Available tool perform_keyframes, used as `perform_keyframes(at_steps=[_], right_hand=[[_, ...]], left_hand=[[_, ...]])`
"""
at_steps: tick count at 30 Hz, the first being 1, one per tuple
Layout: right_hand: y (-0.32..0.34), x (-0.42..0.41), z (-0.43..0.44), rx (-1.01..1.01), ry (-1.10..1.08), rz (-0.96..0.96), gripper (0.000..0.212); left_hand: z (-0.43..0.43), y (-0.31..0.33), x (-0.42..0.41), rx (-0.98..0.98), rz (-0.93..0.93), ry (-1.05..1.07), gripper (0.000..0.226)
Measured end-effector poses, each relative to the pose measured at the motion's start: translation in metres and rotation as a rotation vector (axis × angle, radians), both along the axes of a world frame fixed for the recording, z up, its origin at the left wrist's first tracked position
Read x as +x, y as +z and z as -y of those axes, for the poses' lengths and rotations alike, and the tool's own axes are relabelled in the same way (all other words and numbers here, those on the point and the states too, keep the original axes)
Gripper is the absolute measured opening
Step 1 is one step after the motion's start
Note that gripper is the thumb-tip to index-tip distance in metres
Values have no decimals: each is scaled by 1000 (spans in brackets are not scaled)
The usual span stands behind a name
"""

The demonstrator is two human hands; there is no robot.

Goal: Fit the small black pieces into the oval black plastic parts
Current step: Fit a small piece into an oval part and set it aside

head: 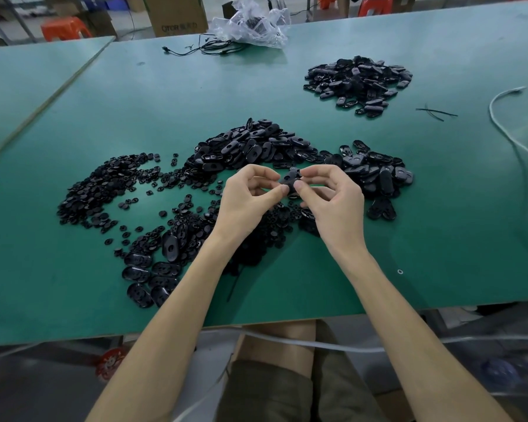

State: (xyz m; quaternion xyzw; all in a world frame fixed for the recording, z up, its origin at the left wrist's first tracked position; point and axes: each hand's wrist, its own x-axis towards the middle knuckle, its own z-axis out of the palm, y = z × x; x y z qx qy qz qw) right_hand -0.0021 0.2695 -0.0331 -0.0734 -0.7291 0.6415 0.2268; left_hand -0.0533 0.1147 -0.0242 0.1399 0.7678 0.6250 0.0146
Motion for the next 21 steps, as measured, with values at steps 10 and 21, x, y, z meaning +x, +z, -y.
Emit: perform_keyframes(at_steps=[10,21], right_hand=[[-3,-1,-1,10,58,-14,17],[-2,-2,-1,-28,107,-29,18]], left_hand=[[1,-1,-1,-27,-12,29,22],[2,-2,-3,-39,-53,85,25]])
